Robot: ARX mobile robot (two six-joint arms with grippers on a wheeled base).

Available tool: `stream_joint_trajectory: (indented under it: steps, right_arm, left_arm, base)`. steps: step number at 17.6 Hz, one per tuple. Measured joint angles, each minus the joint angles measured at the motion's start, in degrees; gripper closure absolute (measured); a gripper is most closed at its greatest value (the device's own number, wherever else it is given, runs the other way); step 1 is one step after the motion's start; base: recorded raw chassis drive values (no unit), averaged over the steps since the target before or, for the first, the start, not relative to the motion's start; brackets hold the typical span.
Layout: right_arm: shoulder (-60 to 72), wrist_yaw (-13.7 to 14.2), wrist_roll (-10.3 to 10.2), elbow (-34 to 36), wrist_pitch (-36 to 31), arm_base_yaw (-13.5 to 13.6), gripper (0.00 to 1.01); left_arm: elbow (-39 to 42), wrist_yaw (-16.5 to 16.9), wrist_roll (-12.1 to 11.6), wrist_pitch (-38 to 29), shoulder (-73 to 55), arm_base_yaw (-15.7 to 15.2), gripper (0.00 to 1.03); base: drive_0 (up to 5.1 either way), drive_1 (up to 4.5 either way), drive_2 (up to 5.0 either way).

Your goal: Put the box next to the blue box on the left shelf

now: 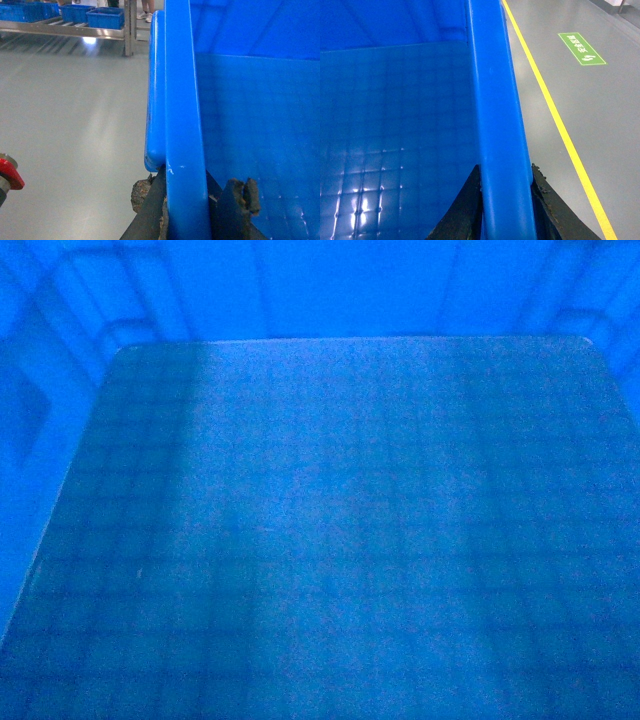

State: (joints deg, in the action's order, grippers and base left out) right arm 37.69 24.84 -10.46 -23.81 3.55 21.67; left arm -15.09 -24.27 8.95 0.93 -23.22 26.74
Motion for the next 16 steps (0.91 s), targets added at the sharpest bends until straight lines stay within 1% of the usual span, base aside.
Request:
stream_joint_trajectory:
  steps: [16]
  right_arm:
    - [-0.1, -0.2, 0.0, 0.0, -0.1, 0.0, 0.83]
  left_arm:
    - [0.0, 0.1, -0.2, -0.1, 0.1, 0.0, 0.94]
  base:
    - [0.0, 3.81, -3.9]
